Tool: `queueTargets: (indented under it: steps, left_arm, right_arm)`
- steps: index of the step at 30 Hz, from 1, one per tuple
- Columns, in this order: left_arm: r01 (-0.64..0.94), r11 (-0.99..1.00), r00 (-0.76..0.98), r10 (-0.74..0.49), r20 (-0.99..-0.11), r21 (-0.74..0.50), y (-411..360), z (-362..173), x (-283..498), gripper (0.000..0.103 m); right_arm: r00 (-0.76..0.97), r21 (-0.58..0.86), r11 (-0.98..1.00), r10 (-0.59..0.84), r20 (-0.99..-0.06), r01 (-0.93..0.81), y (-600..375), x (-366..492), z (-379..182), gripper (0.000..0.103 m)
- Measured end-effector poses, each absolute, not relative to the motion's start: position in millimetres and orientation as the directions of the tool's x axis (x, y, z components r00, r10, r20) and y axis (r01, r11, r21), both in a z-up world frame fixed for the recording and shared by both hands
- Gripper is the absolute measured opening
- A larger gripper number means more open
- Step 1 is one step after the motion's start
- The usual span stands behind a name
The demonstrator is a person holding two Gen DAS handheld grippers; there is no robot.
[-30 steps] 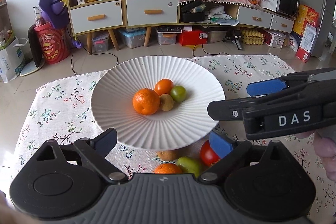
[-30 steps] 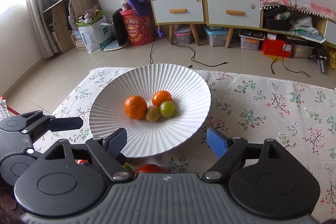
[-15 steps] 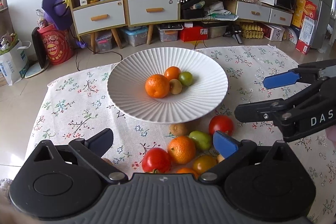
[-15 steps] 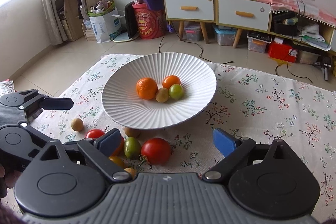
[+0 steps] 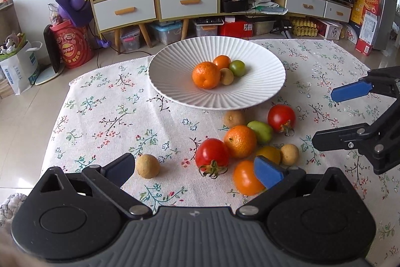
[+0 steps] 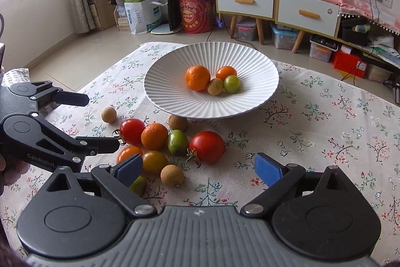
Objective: Organize fruits
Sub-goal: 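Withdraw both open tools from the bowl back toward the fruit cluster, then grasp a red tomato with the left tool while the right tool grasps a large red tomato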
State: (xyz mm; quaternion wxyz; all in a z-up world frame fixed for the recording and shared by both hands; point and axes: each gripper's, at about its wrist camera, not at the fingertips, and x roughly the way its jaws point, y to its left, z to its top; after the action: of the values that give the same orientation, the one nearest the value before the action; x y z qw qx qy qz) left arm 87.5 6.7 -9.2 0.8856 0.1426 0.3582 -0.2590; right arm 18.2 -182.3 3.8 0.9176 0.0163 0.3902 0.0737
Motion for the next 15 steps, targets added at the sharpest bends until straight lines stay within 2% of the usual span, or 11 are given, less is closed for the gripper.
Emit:
queueTargets:
  steps: [15]
  left_arm:
    - [0.504, 0.861, 0.614, -0.308, -0.727, 0.06, 11, -21, 100, 0.096]
  right_arm:
    - [0.664, 0.061, 0.998, 0.066, -0.745, -0.03, -190, 26, -9, 0.092]
